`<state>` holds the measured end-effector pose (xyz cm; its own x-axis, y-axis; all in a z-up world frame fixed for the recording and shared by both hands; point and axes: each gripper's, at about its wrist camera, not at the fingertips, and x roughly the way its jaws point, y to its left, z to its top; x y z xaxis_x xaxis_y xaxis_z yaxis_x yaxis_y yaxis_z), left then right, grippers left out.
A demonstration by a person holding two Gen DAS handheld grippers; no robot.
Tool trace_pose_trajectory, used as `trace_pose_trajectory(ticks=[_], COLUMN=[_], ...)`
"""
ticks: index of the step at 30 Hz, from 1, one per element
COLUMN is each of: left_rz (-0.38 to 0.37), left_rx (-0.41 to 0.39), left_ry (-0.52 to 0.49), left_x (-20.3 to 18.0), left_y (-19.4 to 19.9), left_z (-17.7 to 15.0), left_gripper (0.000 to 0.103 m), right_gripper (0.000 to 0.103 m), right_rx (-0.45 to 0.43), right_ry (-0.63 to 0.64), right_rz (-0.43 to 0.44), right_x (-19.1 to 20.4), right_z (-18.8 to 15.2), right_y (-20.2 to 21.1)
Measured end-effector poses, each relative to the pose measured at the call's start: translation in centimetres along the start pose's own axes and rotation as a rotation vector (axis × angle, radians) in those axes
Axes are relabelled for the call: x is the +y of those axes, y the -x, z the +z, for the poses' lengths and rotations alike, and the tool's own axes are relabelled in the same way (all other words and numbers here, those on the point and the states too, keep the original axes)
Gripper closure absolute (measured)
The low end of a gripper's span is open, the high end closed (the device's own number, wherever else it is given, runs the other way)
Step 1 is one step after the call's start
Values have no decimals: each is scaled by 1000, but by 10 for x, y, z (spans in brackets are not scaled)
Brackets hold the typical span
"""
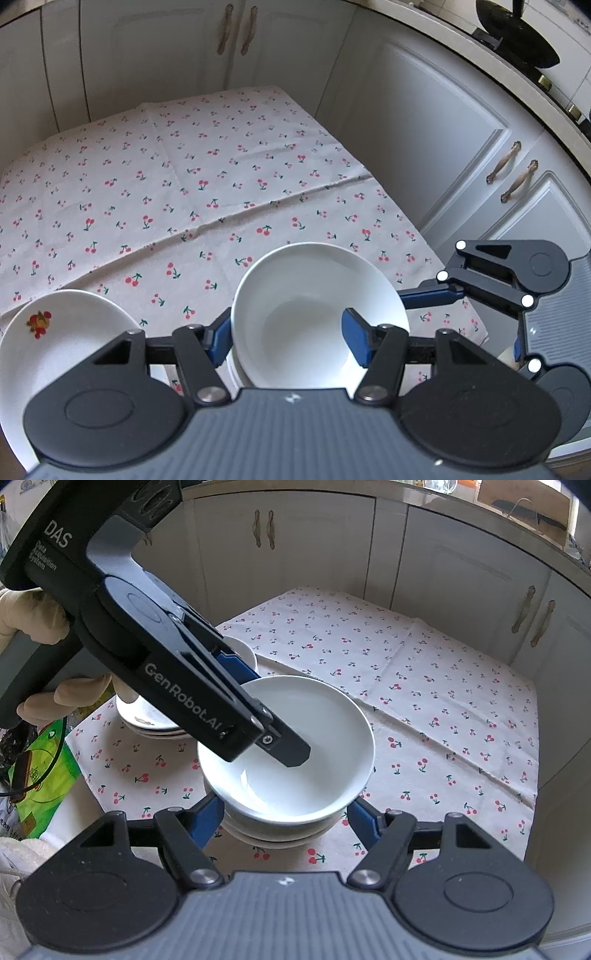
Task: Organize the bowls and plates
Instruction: 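Lower the pink-flower bowl into the nested bowls and open the left gripper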
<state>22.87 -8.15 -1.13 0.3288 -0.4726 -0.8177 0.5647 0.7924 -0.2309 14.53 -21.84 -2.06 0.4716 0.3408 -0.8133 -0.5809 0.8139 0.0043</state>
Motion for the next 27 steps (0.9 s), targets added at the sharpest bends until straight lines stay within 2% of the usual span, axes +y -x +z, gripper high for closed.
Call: trace_pose_trajectory(ticks=[23, 24, 26, 27], left_rz=[-16, -20, -37, -27], left_rx=[0, -1, -16, -38], left_ry=[-5, -3, 7, 1], left_x=[2, 3, 5, 4], left_y=[-5, -5, -4, -1], left_z=[-3, -3, -4, -4], left_gripper=[40, 38, 26, 22], right_gripper=[25, 24, 20, 14], right_rx=[24, 22, 24, 20], right_ry=[-7, -8, -9, -5], right_rz=[13, 13, 19, 19], right_x=[-4, -4, -4, -4], right_z=[-1, -2, -2, -2], right_y=[-4, -4, -4, -4])
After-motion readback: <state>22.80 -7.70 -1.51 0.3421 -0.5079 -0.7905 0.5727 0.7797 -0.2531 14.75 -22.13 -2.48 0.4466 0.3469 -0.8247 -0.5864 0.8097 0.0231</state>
